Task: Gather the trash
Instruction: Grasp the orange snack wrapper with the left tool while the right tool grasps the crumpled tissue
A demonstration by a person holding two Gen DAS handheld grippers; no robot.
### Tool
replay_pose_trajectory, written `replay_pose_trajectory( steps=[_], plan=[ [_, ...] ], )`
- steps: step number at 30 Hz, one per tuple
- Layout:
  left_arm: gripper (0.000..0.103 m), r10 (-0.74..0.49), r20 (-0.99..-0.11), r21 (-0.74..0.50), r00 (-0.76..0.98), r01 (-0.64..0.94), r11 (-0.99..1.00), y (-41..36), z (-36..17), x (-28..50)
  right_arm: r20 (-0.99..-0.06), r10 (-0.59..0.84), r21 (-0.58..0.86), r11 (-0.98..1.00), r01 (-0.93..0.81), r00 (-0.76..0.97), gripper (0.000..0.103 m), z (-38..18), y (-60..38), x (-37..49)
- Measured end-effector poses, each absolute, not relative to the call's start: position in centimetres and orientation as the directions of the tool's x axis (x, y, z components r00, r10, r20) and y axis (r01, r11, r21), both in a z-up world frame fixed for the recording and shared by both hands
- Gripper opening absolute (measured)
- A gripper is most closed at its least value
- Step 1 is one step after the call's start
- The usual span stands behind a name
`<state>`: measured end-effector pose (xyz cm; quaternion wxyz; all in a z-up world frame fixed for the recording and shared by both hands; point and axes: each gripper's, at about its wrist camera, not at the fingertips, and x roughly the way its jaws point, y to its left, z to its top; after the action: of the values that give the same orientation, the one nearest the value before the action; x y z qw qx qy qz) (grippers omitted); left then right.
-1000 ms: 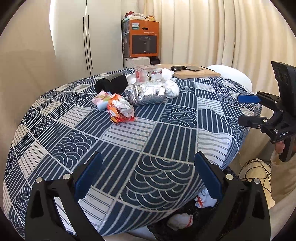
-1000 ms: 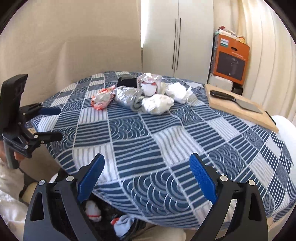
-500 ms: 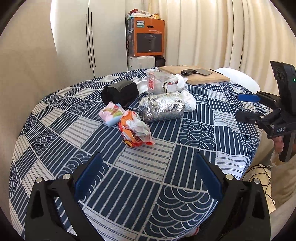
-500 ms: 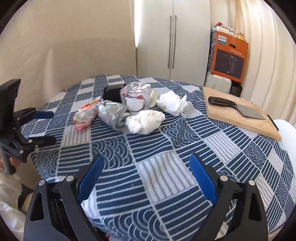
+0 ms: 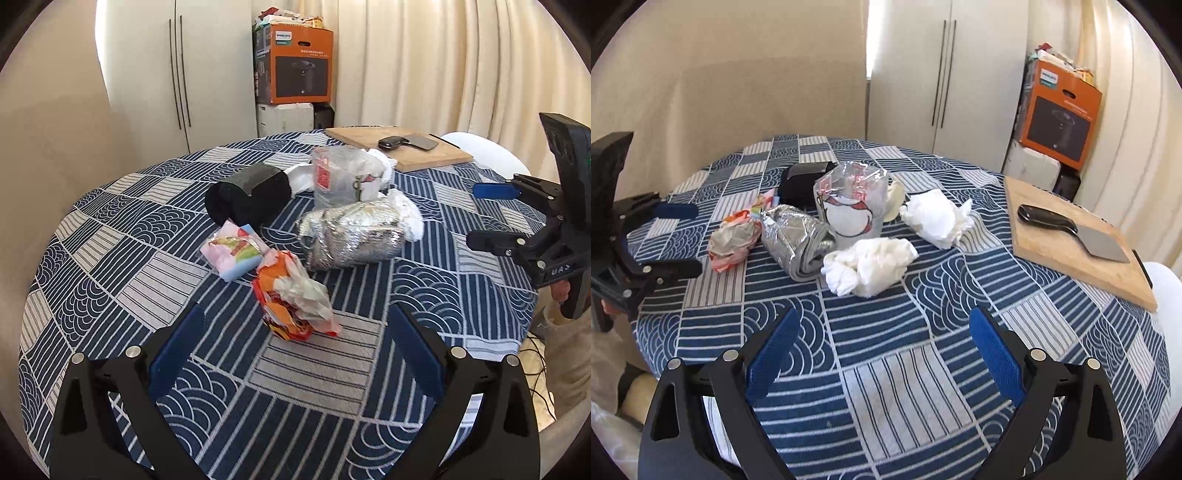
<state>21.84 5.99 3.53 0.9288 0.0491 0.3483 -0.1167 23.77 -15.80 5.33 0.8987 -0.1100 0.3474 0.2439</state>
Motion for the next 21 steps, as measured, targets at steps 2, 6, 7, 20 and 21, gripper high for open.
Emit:
replay_pose_trajectory(
  steps=[2,6,7,20,21],
  plan=[
    [0.097,-0.193,-0.664,-0.003,0.722,0.255,0.967,6.1,3.4,22.4,-0.686,0.362,-0.034,0.851,-0.525,0.631,0.089,5.2,-15.4,24.4],
    [0.097,-0.190,-0.677,0.002,0.711,0.260,0.966,6.2,3.2,23.6,-0.702,0.367,-0.032,0.840,-0.542,0.611,0.089,4.8,-14.7,25.6],
    [0.097,-0.189,-0.680,0.005,0.708,0.262,0.965,6.2,3.2,23.8,-0.706,0.367,-0.030,0.839,-0.543,0.606,0.089,4.6,-14.6,26.0],
    [0.090,-0.247,-0.745,-0.053,0.620,0.313,0.948,6.5,2.6,27.0,-0.767,0.363,-0.036,0.799,-0.600,0.529,0.087,3.0,-11.6,29.8],
    [0.076,-0.239,-0.757,-0.053,0.608,0.307,0.950,6.5,2.3,27.3,-0.771,0.356,-0.043,0.797,-0.602,0.528,0.087,2.9,-11.4,30.0]
  ],
)
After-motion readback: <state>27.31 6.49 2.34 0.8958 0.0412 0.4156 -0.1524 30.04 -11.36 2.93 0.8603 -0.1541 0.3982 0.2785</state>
